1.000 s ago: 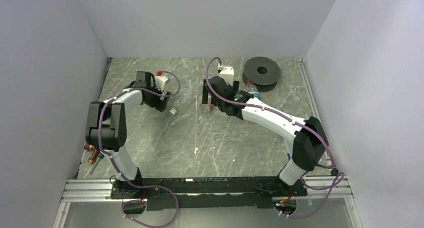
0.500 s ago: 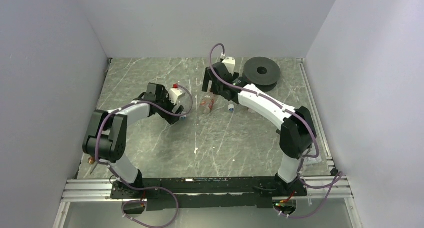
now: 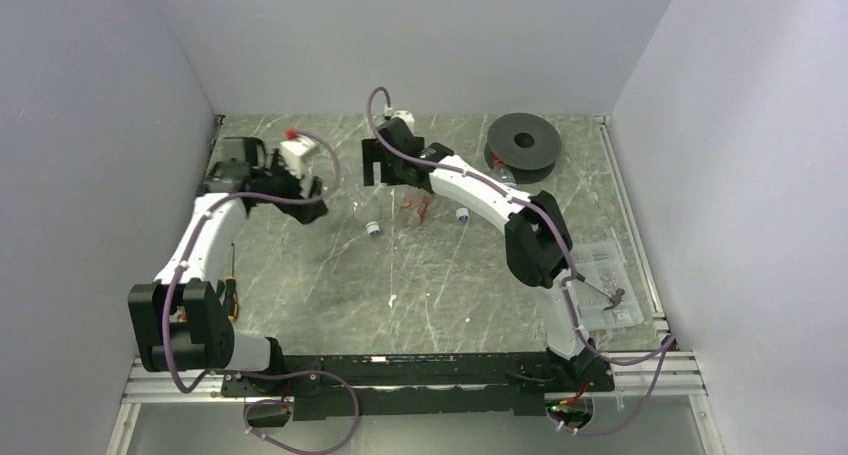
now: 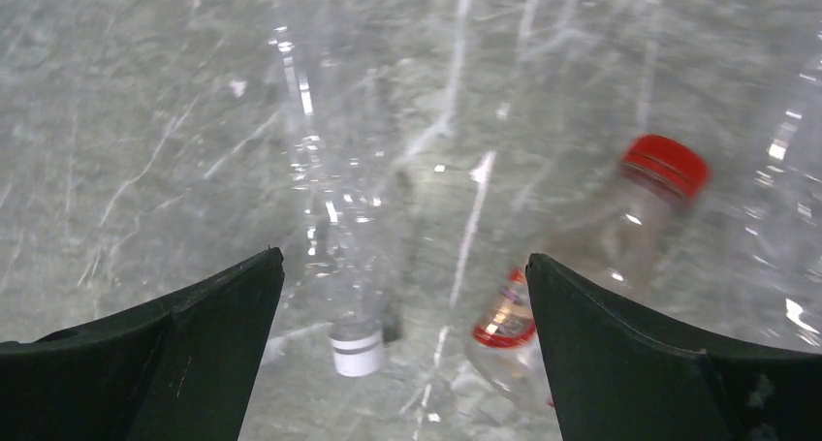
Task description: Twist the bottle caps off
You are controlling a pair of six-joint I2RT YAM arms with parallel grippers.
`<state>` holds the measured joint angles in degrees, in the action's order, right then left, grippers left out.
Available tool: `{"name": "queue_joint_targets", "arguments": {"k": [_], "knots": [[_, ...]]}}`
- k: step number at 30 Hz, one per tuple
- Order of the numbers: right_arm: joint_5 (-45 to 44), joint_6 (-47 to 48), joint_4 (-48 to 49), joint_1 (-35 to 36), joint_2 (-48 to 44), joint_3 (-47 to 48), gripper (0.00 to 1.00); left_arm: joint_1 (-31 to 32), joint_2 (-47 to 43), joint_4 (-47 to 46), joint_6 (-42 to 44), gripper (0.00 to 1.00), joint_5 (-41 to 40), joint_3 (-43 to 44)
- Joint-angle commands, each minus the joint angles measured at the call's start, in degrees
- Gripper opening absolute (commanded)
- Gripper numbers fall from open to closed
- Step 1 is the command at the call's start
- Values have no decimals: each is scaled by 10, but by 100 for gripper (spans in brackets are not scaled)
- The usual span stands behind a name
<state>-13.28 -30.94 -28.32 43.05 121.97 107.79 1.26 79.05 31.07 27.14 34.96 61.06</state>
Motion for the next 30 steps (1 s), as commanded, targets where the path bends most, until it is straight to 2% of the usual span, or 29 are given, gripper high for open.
{"name": "queue_joint_targets", "arguments": {"k": [1,4,7,11,18,21,26,28,30], "knots": [[68,66,1,21,38,70,100,-115,-16,144,-2,99,66,67],[81,83,0,31,63,81,100,-177,-15,178,0,99,77,90],[75,92,2,38,79,79,100,-209,-10,199,-14,99,73,110],[59,103,3,50,108,78,100,-217,-10,233,-35,99,83,121],[2,130,1,81,160,103,97,-217,-52,233,-57,99,117,94],[-22,131,-2,87,175,107,87,-217,-72,250,-38,99,139,86],[-30,123,36,87,148,49,59,-217,-110,270,1,99,169,66],[-27,120,44,87,132,31,45,-217,-124,285,30,99,182,59],[-20,120,46,88,112,20,39,-217,-138,305,69,99,197,55]]}}
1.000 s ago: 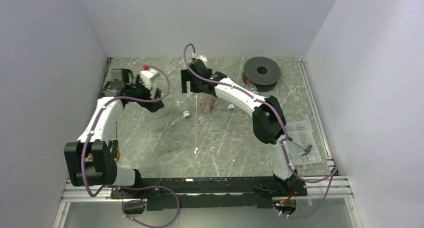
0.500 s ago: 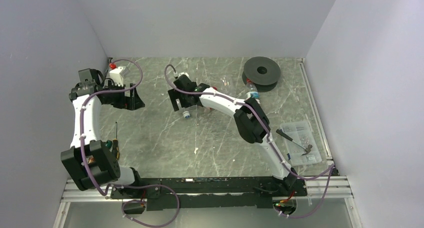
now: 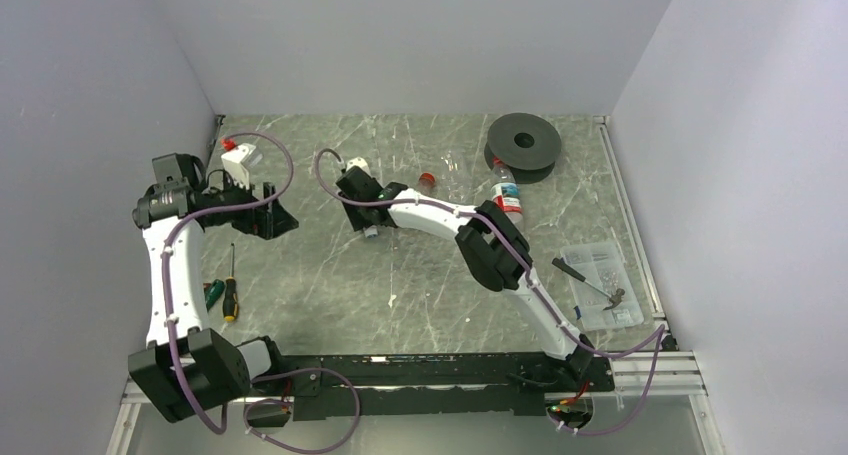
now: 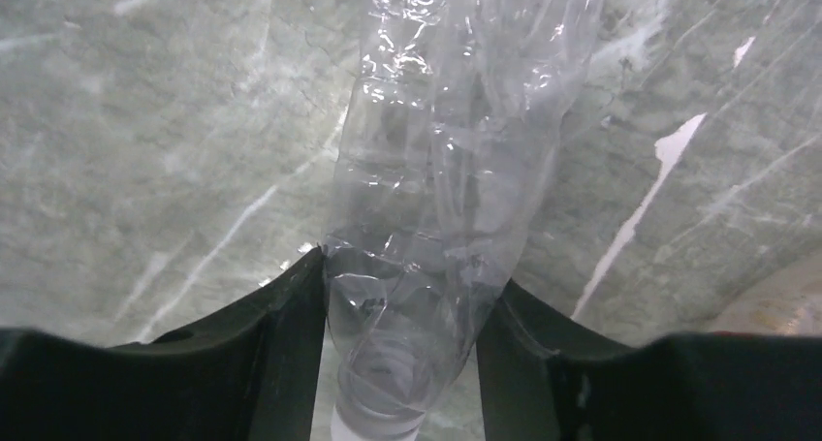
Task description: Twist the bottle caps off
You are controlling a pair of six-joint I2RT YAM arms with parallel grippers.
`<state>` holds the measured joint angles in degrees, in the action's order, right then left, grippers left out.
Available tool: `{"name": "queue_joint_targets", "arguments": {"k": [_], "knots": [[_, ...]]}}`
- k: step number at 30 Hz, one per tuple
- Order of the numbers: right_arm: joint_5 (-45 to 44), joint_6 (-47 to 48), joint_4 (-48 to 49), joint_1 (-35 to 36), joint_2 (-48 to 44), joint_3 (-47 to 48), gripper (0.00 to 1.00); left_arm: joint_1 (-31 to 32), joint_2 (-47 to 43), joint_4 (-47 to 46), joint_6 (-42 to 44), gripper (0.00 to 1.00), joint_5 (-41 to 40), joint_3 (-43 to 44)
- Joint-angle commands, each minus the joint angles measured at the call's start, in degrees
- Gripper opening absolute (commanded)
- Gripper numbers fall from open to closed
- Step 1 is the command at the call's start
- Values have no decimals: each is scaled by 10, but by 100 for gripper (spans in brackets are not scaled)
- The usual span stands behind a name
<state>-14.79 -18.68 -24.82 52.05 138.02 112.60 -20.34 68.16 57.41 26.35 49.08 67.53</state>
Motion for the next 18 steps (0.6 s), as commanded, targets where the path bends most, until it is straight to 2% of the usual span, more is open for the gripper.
{"name": "queue_joint_targets", "arguments": {"k": [1,5,9,10,18], "knots": [[1,-3,11,-2,-63,-35,38,-1,-37,56,104,99,65,-13],[39,-3,12,-1,-138,-76,42,-1,-76,96,215,99,96,-27],[112,-5,4,1,-227,-124,44,-1,-131,96,307,99,118,-38],[130,-6,-2,1,-248,-134,44,-1,-147,95,354,99,119,-44],[283,-29,-48,1,-359,-169,47,0,-327,18,632,99,125,-123]]}}
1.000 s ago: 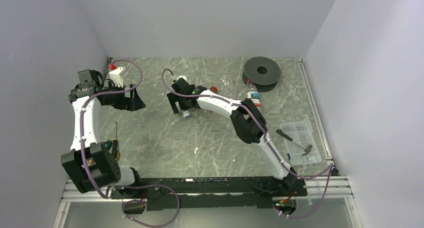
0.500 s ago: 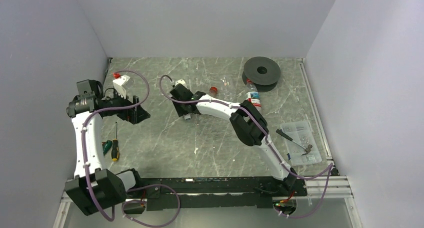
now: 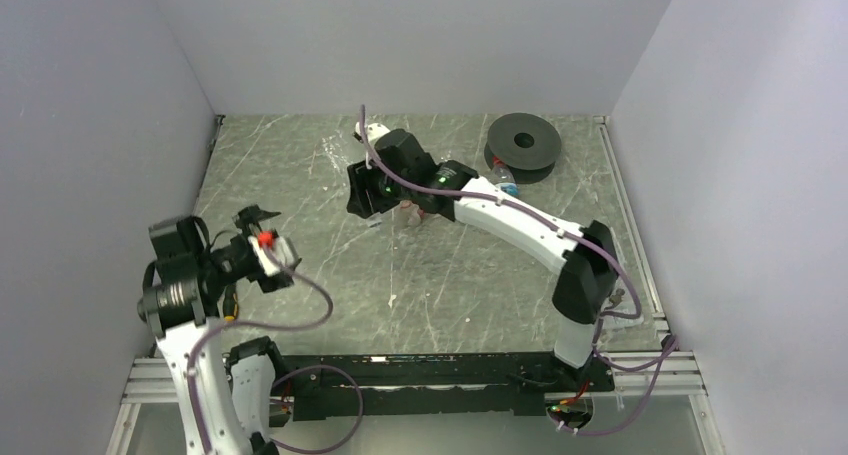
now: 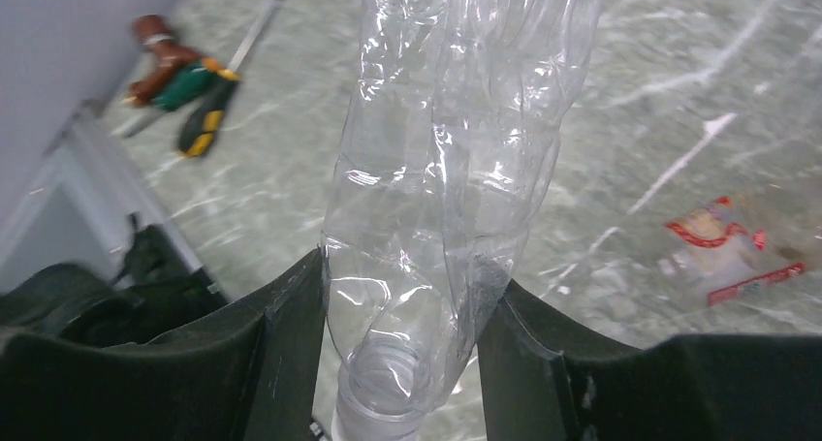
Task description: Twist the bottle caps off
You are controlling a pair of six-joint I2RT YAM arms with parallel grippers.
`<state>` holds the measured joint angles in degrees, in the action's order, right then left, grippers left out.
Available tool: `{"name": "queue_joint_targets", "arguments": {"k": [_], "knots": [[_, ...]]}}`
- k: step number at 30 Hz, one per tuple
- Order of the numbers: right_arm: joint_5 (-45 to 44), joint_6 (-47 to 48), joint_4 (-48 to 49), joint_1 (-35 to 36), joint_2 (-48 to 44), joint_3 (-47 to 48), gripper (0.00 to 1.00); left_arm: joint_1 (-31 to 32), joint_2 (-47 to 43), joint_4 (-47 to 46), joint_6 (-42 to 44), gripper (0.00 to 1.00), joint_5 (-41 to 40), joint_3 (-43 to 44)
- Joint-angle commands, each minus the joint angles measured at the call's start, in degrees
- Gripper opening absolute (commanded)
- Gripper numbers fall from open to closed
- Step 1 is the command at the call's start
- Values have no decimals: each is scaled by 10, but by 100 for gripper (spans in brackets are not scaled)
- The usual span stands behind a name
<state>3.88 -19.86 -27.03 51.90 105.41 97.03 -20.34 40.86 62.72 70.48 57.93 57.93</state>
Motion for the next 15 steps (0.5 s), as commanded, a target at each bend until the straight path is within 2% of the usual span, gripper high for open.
{"name": "queue_joint_targets", "arguments": {"k": [1,6,11,13,15], "knots": [[114,-23,-28,2,-40,-14,47,0,-53,-20,226,99,45,-21],[197,-34,-49,2,-67,1,49,0,-61,-43,289,99,88,-6],[264,-41,-82,2,-76,25,51,-1,-63,-117,290,99,120,-8],[290,-47,-90,2,-76,34,51,0,-63,-115,330,99,131,-13],[308,-55,-92,4,-77,41,52,2,-61,-93,411,99,143,-22]]}}
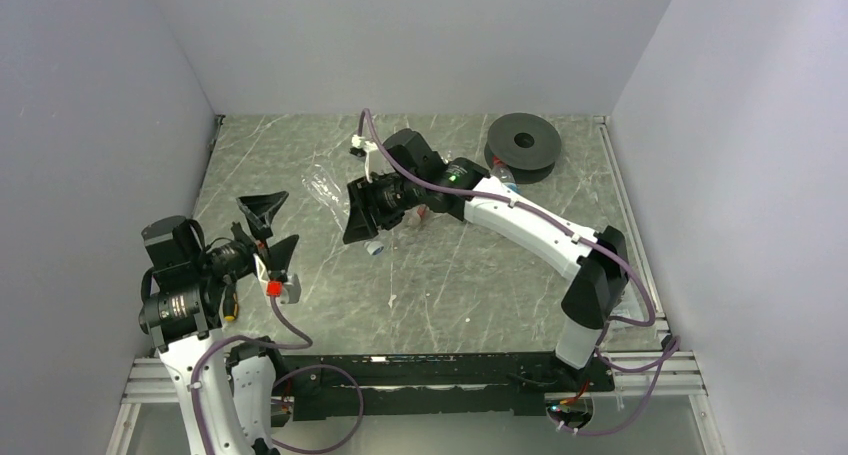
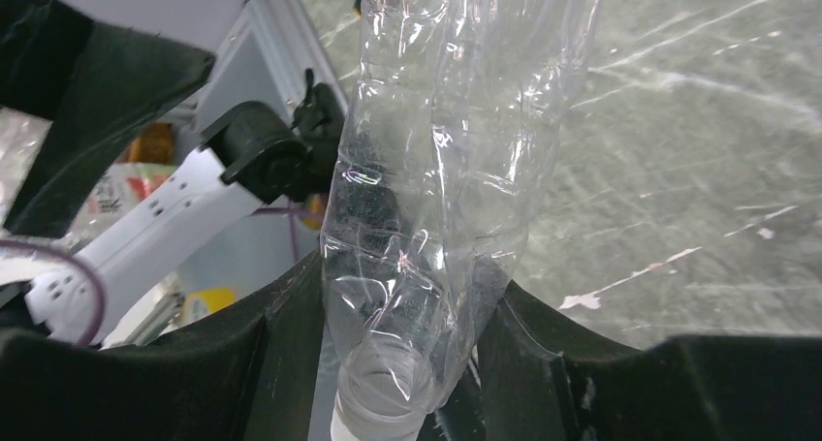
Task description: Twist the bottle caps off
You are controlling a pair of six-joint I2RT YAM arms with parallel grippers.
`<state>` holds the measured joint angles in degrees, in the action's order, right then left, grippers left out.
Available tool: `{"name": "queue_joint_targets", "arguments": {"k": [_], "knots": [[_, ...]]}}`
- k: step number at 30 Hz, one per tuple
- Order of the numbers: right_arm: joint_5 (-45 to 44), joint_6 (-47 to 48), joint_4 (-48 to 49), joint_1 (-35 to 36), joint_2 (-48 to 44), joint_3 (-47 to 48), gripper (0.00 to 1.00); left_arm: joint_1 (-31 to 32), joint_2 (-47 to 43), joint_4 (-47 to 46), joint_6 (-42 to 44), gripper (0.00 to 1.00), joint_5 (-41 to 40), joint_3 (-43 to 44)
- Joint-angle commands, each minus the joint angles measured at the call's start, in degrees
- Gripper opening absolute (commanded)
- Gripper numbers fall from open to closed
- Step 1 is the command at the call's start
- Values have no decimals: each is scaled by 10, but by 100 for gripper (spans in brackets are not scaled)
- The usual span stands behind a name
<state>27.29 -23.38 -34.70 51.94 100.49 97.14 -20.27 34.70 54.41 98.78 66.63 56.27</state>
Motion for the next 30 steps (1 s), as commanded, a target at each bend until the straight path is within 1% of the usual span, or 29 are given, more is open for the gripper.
{"name": "queue_joint_targets", "arguments": {"k": [1,6,10,13,18,21,27,30], "knots": [[82,-24,-15,4,-28,43,52,4,2,0,160,99,60,-11],[110,-42,-15,17,-19,60,53,11,15,0,279,99,85,-35],[116,-47,-28,30,-3,78,53,13,29,-31,303,99,100,-41],[120,-49,-35,35,9,96,53,14,45,-3,349,99,99,-35],[139,-52,-49,45,44,148,53,15,72,-18,359,99,83,-44],[149,-55,-56,49,62,172,53,20,73,-23,367,98,85,-50],[158,-58,-67,53,89,195,53,40,69,-54,315,84,56,-50],[159,-55,-79,59,105,218,53,46,71,-47,322,81,45,-50]]}}
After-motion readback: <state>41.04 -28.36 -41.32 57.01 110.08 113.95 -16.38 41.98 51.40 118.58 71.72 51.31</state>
